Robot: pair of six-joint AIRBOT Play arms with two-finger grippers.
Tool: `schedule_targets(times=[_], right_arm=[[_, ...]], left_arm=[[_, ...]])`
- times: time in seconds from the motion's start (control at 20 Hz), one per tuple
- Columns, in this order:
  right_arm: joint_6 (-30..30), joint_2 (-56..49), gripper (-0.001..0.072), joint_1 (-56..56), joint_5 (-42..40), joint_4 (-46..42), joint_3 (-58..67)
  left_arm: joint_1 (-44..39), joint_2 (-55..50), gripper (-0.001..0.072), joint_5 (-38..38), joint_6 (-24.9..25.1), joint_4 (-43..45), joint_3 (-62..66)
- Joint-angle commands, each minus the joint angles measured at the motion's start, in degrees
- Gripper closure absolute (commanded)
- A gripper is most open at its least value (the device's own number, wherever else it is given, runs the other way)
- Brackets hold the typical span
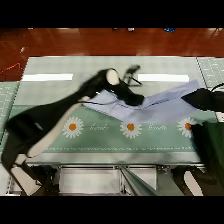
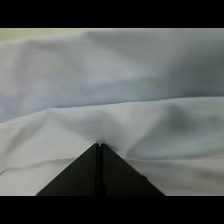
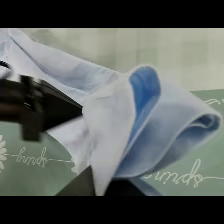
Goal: Fold the shirts.
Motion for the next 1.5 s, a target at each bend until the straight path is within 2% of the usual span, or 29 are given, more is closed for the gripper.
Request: schedule_targets(times=[0.0,0.15,0.25,0.45,0.55,0.7,0.9,1.05,1.25,1.45], right_arm=[[0.8,1.0,0.0693,0.0,0.0,1.0,-0.2],[1.4,1.0,0.0693,0.1,-1.2,1.1,-0.2],[1.7,1.0,0.0693,0.5,-1.1,1.5,-0.2],[2.9,-1.2,0.0693,5.4,-2.8,3.8,-0.2],[3.2,-4.7,0.0693,10.8,-7.8,6.4,0.2],[3.2,-14.7,0.0693,20.0,-15.2,8.6,5.0],[3.0,-33.0,0.0693,30.4,-20.5,11.5,18.4],[3.0,-45.4,0.0693,36.3,-23.2,14.5,26.4],[3.0,-58.1,0.0693,40.8,-24.9,15.9,34.5],[3.3,-64.9,0.0692,42.0,-26.9,19.8,38.4]], left_arm=[[-6.5,-6.6,0.0685,-4.0,-2.9,-1.5,5.2],[-7.4,-7.1,0.0685,-3.7,-1.9,-5.2,5.6],[-4.5,-6.6,0.0685,-4.3,-2.0,-5.1,7.1],[7.8,-0.1,0.0685,-6.5,-2.0,-2.2,7.4],[14.9,6.1,0.0684,-8.5,-2.0,2.1,6.1],[24.7,19.4,0.0684,-6.1,-1.4,7.5,-3.4],[37.0,39.0,0.0684,-2.8,4.3,7.8,-22.0],[43.3,49.9,0.0684,-1.6,4.5,7.8,-33.3],[44.8,57.4,0.0684,-1.6,4.5,7.5,-42.9],[43.5,58.2,0.0684,-0.8,4.5,7.2,-47.4]])
